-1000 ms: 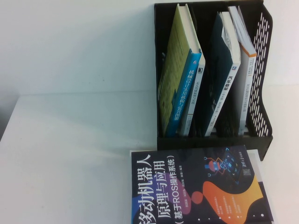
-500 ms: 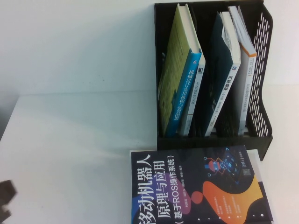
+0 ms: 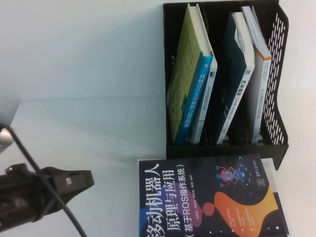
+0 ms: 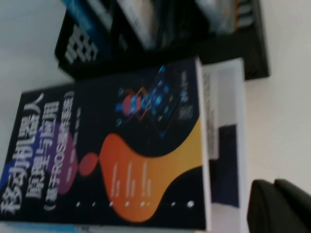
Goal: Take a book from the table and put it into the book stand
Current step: Push book with right arm
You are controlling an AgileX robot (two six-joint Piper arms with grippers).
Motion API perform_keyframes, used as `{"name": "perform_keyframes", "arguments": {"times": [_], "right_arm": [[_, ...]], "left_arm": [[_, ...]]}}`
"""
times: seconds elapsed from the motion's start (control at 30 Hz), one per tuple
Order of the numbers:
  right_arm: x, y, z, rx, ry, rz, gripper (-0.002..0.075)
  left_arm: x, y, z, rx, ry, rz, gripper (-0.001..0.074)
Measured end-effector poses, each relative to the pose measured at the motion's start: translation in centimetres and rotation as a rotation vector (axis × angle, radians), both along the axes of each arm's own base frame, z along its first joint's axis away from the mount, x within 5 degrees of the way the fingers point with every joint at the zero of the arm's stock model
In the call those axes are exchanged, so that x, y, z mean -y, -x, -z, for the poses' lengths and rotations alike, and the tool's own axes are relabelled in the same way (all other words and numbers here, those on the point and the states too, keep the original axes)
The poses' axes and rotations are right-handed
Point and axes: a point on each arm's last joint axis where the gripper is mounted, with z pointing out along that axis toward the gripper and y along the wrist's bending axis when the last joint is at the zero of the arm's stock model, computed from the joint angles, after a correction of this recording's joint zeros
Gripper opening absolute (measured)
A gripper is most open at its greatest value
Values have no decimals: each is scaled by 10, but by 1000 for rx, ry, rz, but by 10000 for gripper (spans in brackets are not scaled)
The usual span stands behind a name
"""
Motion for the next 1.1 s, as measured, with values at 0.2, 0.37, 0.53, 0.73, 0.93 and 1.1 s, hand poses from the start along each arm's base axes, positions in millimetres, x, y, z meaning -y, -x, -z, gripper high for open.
{"name": "perform_keyframes", "arguments": {"times": [0.2,0.37,0.53,0.73,0.93,1.1], "right_arm": [[-13,-44,33,-187,-100,-137,0],[-13,-73,67,-321,-125,-128,0],[-15,-82,86,-386,-130,-131,0],[-34,-83,87,-350,-105,-172,0],[-58,-81,87,-300,-66,-215,1],[-66,-80,87,-271,-44,-222,1]], "left_arm": [[12,-23,21,-92,55,107,0],[17,-36,36,-157,107,134,68],[18,-42,43,-194,123,130,217],[19,-44,42,-206,162,114,366],[21,-44,39,-215,219,112,393],[16,-47,39,-221,234,95,395]]}}
